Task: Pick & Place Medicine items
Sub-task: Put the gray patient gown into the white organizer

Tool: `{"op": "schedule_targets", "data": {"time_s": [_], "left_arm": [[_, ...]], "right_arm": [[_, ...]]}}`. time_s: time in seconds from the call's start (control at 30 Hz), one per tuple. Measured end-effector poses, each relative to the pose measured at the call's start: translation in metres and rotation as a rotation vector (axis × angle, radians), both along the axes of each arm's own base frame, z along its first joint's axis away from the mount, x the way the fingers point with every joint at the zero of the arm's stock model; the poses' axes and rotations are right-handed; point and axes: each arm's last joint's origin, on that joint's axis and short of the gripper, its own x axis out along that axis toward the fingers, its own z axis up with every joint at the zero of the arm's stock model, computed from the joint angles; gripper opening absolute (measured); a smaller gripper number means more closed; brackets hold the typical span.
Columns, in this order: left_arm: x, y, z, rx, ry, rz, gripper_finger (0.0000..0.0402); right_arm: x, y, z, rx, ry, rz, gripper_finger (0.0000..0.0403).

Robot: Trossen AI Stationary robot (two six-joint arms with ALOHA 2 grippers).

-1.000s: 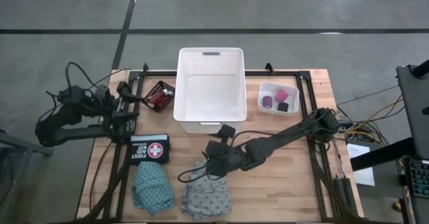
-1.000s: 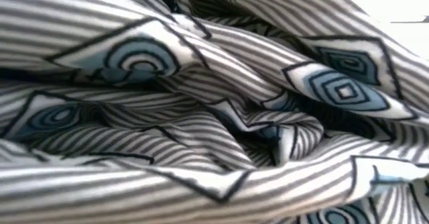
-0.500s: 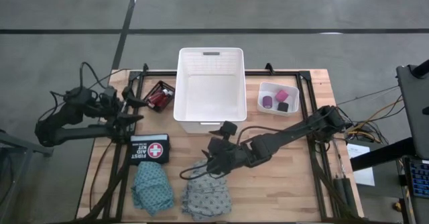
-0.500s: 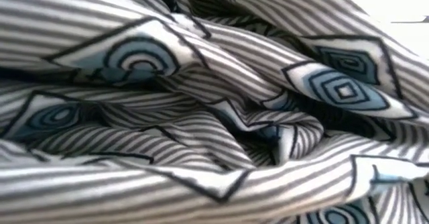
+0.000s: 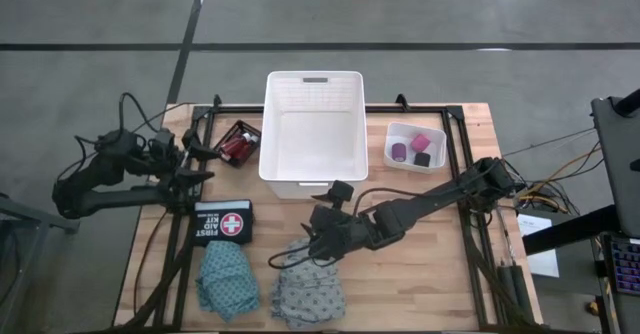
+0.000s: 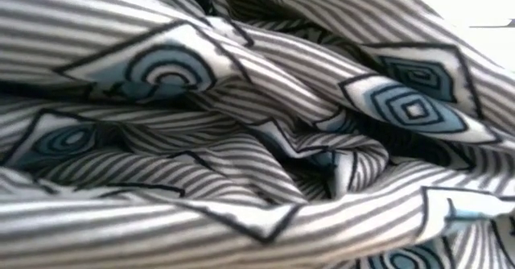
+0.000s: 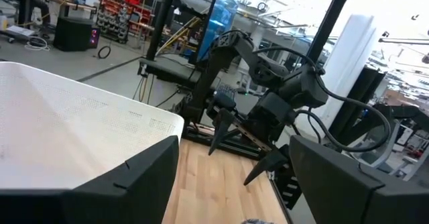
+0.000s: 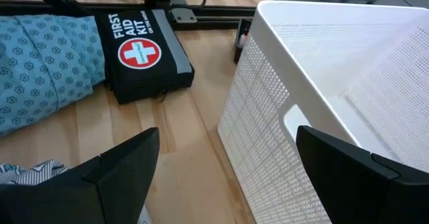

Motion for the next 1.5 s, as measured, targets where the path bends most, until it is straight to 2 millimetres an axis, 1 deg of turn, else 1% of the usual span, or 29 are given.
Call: {"op": "schedule_targets", "data": {"time_s": [0.53, 0.7, 0.83, 0.93, 1.1, 1.23, 1.4, 1.5], "left_arm": [[0.000, 0.000, 0.000, 0.002, 0.000, 0.000, 0.0289], [0.000, 0.000, 0.000, 0.002, 0.000, 0.000, 0.0289], [0.000, 0.000, 0.000, 0.002, 0.000, 0.000, 0.0289], [0.000, 0.000, 0.000, 0.002, 0.000, 0.000, 0.0289], [0.000, 0.000, 0.000, 0.002, 0.000, 0.000, 0.0289], [0.000, 0.000, 0.000, 0.002, 0.000, 0.000, 0.0289], [0.000, 0.000, 0.000, 0.002, 0.000, 0.000, 0.0289], [0.000, 0.000, 0.000, 0.002, 0.000, 0.000, 0.0289]], "right_arm": [[0.000, 0.002, 0.000, 0.011, -0.005, -0.002, 0.0348], [-0.002, 0.003, 0.002, 0.108, -0.030, -0.007, 0.0348], [-0.001, 0.006, 0.004, 0.259, -0.051, 0.022, 0.0348], [0.000, 0.012, 0.006, 0.371, -0.075, 0.065, 0.0348], [-0.002, 0.027, 0.009, 0.384, -0.104, 0.134, 0.0348], [-0.007, 0.040, 0.012, 0.313, -0.152, 0.116, 0.0348], [-0.015, 0.055, 0.016, 0.228, -0.227, 0.045, 0.0348], [-0.017, 0.066, 0.011, 0.188, -0.246, 0.025, 0.0348]]}}
